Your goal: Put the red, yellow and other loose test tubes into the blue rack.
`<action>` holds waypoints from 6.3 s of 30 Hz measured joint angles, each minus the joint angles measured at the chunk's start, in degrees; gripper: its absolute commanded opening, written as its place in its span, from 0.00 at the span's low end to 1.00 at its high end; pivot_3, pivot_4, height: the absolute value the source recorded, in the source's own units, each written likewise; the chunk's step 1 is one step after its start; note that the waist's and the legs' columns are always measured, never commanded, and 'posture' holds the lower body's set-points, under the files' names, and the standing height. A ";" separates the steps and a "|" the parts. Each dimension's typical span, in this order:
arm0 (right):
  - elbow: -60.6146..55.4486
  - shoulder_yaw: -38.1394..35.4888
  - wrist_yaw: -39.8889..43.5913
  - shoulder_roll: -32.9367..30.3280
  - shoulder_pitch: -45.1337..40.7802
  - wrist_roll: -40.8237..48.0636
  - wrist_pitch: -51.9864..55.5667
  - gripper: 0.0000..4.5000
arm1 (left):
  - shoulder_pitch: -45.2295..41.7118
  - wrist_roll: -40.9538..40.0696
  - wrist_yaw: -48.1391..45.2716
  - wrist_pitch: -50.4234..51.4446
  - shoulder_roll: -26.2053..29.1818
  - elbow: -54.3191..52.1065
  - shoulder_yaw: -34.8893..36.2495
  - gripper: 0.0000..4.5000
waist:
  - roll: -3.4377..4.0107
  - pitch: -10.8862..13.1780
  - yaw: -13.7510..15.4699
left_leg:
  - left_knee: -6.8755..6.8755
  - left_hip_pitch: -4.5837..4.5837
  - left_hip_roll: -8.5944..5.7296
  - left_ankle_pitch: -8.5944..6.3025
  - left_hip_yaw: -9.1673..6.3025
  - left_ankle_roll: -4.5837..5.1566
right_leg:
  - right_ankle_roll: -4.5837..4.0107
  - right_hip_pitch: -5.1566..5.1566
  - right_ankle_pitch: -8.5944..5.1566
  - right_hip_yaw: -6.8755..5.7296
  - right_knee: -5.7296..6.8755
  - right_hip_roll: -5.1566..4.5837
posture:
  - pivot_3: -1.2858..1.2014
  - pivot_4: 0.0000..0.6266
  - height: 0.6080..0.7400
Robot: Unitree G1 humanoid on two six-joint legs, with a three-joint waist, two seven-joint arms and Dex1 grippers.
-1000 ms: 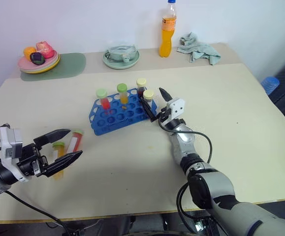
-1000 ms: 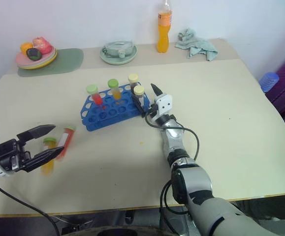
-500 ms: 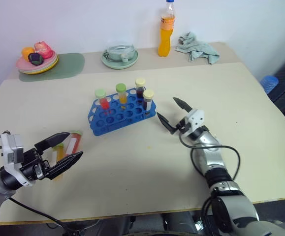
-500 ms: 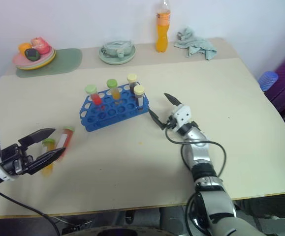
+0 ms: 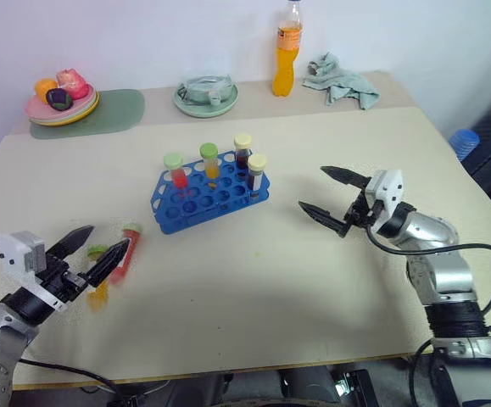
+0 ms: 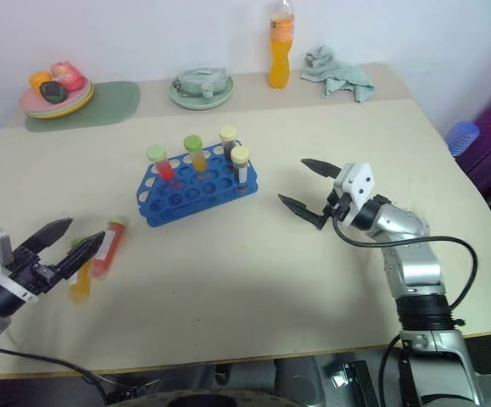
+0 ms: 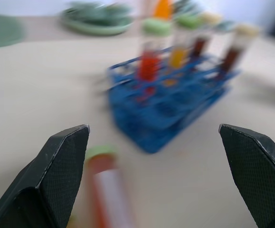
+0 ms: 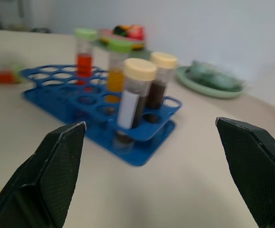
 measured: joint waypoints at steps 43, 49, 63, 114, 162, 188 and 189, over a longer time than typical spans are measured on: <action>-5.06 -0.23 22.86 -5.13 -0.87 6.98 3.46 0.99 | -13.32 -59.16 71.64 54.64 24.76 17.23 5.66 1.00 | -0.16 0.07 0.19 | 0.19 -0.18 -0.02 -0.06 0.02 -0.14 | 0.33 -0.29 0.21 0.06 0.29 0.00 | 0.52 0.24 1.00; -6.42 0.74 24.36 -4.85 -2.00 7.89 3.21 0.99 | -9.93 -68.14 78.83 45.25 28.95 17.73 0.70 1.00 | -0.16 0.06 0.30 | 0.19 -0.21 -0.03 -0.06 0.04 -0.14 | 0.16 -0.33 0.12 0.09 0.30 -0.02 | 0.52 0.24 1.00; -6.48 2.77 24.54 -4.64 -3.43 7.82 2.56 0.99 | -13.59 -70.43 86.17 38.19 30.15 19.32 -7.26 1.00 | -0.16 0.06 1.33 | 0.20 -0.23 -0.03 -0.06 0.13 -0.14 | 0.14 -0.40 0.12 0.16 0.35 -0.02 | 0.52 0.24 1.00; -8.60 3.35 20.51 -4.75 -3.18 7.49 3.89 0.99 | -24.79 -70.76 78.47 37.94 30.12 15.54 -19.56 1.00 | -0.17 0.05 1.31 | 0.28 -0.30 -0.05 0.02 0.18 -0.05 | 0.26 -0.51 0.20 0.22 0.43 -0.02 | 0.52 0.24 1.00; -11.12 -0.50 14.16 -5.17 1.78 8.94 8.68 1.00 | -25.18 -38.95 33.84 15.35 5.86 -10.61 1.45 0.18 | -0.09 -0.05 1.61 | 1.02 -0.36 -0.04 -0.22 0.32 0.09 | 0.16 -0.06 0.16 0.00 0.34 -0.13 | 0.52 0.24 1.00; -27.69 -14.49 -4.14 -10.23 24.27 9.78 23.64 1.00 | -47.29 10.57 2.12 -11.45 -11.28 19.93 -33.86 0.18 | -0.21 -0.01 2.93 | 1.08 -0.46 -0.08 -0.33 0.34 0.52 | 0.83 0.18 0.56 -0.05 -0.37 -0.08 | 0.52 0.24 1.00; -28.03 -14.86 -4.23 -10.23 25.21 9.82 23.64 1.00 | -47.33 11.63 1.26 -12.11 -11.81 20.98 -34.32 0.18 | -0.21 -0.01 2.94 | 1.09 -0.46 -0.09 -0.33 0.34 0.53 | 0.85 0.19 0.57 -0.04 -0.38 -0.09 | 0.52 0.24 1.00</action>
